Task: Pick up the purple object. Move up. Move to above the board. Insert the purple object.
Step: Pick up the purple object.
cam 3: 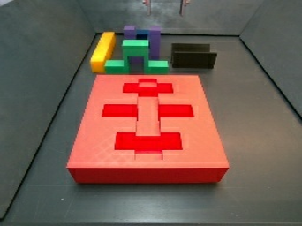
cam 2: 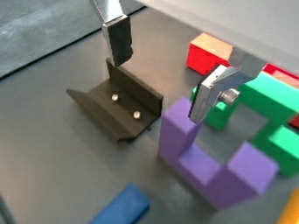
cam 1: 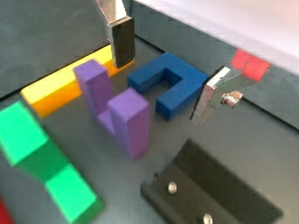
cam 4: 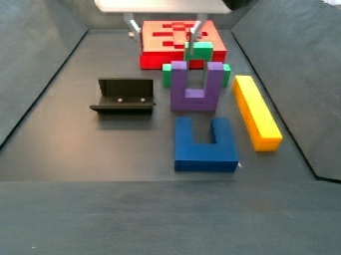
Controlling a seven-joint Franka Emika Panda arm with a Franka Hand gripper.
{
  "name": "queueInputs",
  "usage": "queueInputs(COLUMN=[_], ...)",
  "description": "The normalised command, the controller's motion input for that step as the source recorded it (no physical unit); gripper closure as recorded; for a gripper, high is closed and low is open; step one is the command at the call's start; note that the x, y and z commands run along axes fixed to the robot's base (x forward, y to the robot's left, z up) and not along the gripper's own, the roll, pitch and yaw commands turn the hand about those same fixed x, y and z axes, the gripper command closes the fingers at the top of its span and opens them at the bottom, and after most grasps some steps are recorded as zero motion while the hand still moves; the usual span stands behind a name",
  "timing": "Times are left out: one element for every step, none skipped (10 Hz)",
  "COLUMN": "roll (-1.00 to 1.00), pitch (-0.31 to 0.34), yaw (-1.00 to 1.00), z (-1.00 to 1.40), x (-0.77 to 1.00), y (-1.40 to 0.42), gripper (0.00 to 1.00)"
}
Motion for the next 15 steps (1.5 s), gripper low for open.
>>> queueInputs(roll=[0.13,0.07,0.06,0.04,0.05,0.05,0.03,0.01,0.02,0.02,0.03,0.01,0.0,0.0,0.0], pitch=[0.126,0.043,0.006,0.007,0.019,0.023,0.006,0.0,0.0,0.0,0.0,0.0,0.0,0.0,0.0], yaw=[0.0,0.0,0.0,0.0,0.0,0.0,0.0,0.0,0.0,0.0,0.0,0.01,0.03,0.0,0.0], z=[-0.08,-0.29,-0.35,-0.27,-0.19,-0.18,-0.22,-0.29,-0.37,-0.43,-0.44,-0.39,-0.29,-0.02,0.0], x=[0.22,0.0,-0.27,-0.29,-0.17,-0.16,-0.09,-0.02,0.0,-0.02,-0.06,-0.07,-0.04,0.0,0.0], y=[-0.17,-0.08,-0.13,-0.11,-0.07,-0.06,0.0,0.0,0.0,0.03,0.05,0.1,0.09,0.0,0.0], gripper=[0.0,0.0,0.0,0.0,0.0,0.0,0.0,0.0,0.0,0.0,0.0,0.0,0.0,0.0,0.0])
